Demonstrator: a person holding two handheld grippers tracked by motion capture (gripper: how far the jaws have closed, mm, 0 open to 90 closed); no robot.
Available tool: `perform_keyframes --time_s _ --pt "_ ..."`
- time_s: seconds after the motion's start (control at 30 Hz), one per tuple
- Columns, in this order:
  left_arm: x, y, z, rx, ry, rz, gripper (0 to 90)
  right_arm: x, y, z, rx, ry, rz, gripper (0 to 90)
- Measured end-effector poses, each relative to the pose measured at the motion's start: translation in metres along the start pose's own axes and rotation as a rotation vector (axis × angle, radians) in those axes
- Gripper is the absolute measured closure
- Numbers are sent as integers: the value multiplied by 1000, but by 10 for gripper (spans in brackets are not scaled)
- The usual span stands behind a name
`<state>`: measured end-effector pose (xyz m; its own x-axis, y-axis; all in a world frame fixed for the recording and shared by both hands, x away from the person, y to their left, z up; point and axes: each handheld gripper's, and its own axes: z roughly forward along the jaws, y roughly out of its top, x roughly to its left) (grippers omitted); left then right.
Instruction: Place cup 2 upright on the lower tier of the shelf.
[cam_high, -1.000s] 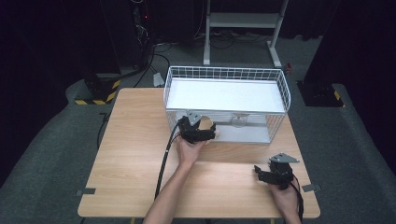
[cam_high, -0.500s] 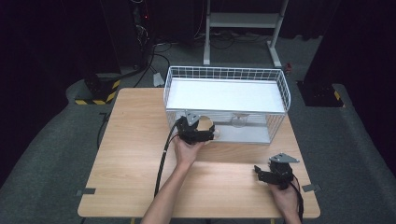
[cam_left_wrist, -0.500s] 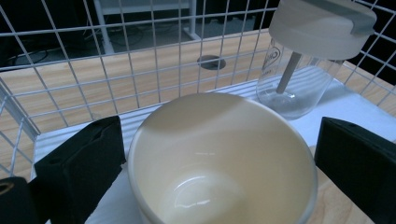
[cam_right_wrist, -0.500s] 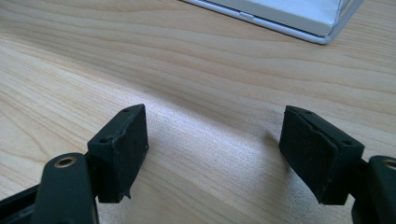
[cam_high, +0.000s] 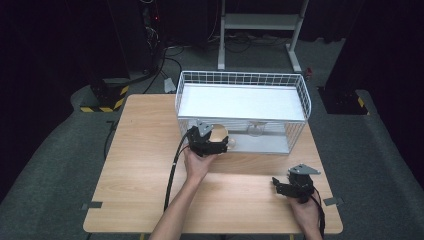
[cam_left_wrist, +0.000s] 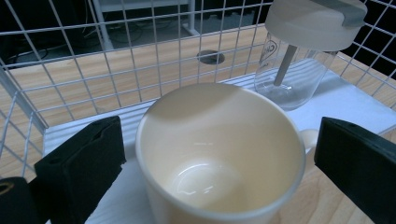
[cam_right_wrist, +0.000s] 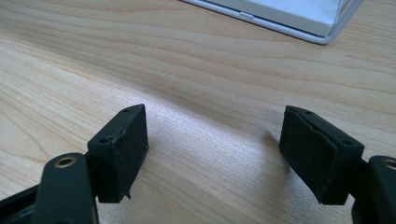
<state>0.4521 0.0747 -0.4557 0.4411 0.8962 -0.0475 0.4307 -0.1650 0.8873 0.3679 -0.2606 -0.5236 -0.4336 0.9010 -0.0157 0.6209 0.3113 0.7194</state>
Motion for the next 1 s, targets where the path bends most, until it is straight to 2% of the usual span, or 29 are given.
perform_keyframes --time_s 0.47,0.57,0.73,0.9,1.0 --pt "0 -14 -8 33 -1 6 38 0 0 0 0 0 0 237" --pt "0 -18 -7 38 5 3 57 0 0 0 0 0 0 237" --pt "-2 -26 -6 69 8 29 80 0 0 0 0 0 0 237" --pt "-3 -32 -4 81 14 24 107 0 0 0 0 0 0 237" --pt "-4 -36 -2 94 33 23 145 0 0 0 0 0 0 237"
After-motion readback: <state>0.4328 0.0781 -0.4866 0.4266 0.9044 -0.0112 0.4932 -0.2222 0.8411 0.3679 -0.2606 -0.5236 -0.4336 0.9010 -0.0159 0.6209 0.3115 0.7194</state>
